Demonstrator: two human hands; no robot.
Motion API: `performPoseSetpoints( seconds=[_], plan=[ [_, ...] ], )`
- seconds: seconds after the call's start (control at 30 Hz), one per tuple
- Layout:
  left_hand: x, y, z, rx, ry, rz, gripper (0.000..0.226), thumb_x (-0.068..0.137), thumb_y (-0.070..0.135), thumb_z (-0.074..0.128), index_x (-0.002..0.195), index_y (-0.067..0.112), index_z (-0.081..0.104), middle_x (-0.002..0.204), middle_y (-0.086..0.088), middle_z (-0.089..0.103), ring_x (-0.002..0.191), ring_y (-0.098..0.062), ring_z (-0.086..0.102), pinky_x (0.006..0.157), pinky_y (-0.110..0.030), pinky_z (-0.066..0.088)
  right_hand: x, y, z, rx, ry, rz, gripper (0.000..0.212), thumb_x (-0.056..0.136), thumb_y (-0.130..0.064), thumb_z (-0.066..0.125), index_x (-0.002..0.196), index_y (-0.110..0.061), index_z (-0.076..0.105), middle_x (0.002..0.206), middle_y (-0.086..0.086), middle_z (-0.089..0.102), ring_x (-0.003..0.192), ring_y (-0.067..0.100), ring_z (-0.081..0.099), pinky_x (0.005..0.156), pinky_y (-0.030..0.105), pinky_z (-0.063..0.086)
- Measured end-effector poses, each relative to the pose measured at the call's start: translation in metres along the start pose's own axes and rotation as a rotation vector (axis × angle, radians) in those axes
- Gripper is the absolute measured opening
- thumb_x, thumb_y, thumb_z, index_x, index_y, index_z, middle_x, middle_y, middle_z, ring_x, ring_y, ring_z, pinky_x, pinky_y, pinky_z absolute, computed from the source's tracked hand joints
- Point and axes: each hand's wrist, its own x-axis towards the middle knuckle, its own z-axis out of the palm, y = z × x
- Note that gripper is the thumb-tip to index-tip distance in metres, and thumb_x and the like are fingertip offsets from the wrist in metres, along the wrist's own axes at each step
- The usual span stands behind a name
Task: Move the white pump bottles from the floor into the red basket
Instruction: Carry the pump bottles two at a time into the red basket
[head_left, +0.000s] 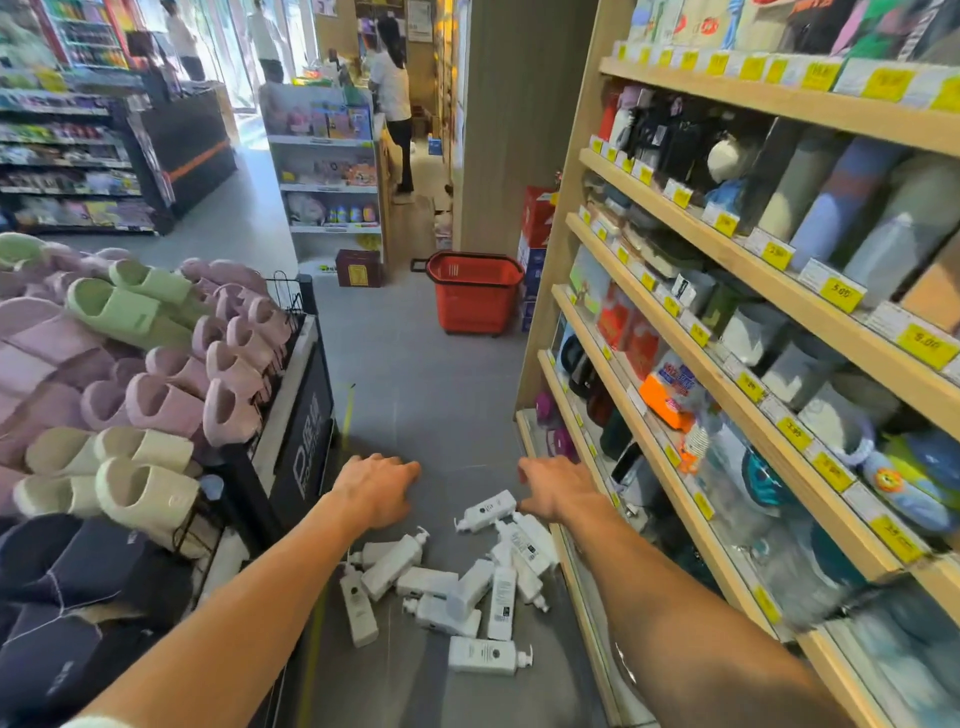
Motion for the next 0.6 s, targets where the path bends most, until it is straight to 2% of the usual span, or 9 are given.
performPoseSetpoints(
  seconds=[0.17, 0.3, 0.43, 0.6],
  plan=[
    [0.049, 0.000, 0.006, -0.001, -0.035, 0.020, 0.049, 0.098, 0.043, 0.050, 0.144, 0.028, 0.041, 0.137, -0.002, 0.054, 0.126, -0.027, 0.051, 0.098, -0.043, 0.042, 0.041, 0.017, 0.005, 0.023, -0.071, 0.008, 0.042, 0.094, -0.037, 0.064, 0.131, -0.022, 0.053, 0.132, 0.007, 0.061, 0.124, 0.032, 0.054, 0.099, 0.045, 0.045],
    [0.093, -0.008, -0.005, -0.002, -0.055, -0.005, 0.049, 0.098, 0.043, 0.052, 0.143, 0.029, 0.041, 0.137, -0.002, 0.053, 0.126, -0.028, 0.051, 0.097, -0.044, 0.044, 0.084, 0.041, -0.004, 0.071, -0.127, 0.029, 0.040, 0.090, -0.035, 0.068, 0.126, -0.025, 0.055, 0.126, 0.004, 0.066, 0.116, 0.030, 0.060, 0.098, 0.043, 0.050],
    [0.136, -0.016, -0.018, 0.013, -0.092, -0.019, 0.049, 0.097, 0.044, 0.051, 0.143, 0.031, 0.041, 0.137, -0.002, 0.053, 0.126, -0.029, 0.051, 0.099, -0.046, 0.045, 0.128, 0.064, -0.014, 0.115, -0.099, 0.023, 0.036, 0.091, -0.030, 0.067, 0.124, -0.026, 0.055, 0.123, 0.004, 0.066, 0.111, 0.029, 0.060, 0.096, 0.043, 0.050],
    [0.185, -0.012, -0.020, 0.043, -0.121, -0.003, 0.056, 0.097, 0.046, 0.051, 0.149, 0.031, 0.035, 0.142, -0.003, 0.051, 0.128, -0.030, 0.050, 0.101, -0.047, 0.045, 0.172, 0.083, 0.002, 0.166, -0.124, 0.014, 0.048, 0.093, -0.033, 0.067, 0.134, -0.021, 0.046, 0.123, 0.008, 0.066, 0.111, 0.032, 0.062, 0.081, 0.039, 0.044]
  ],
)
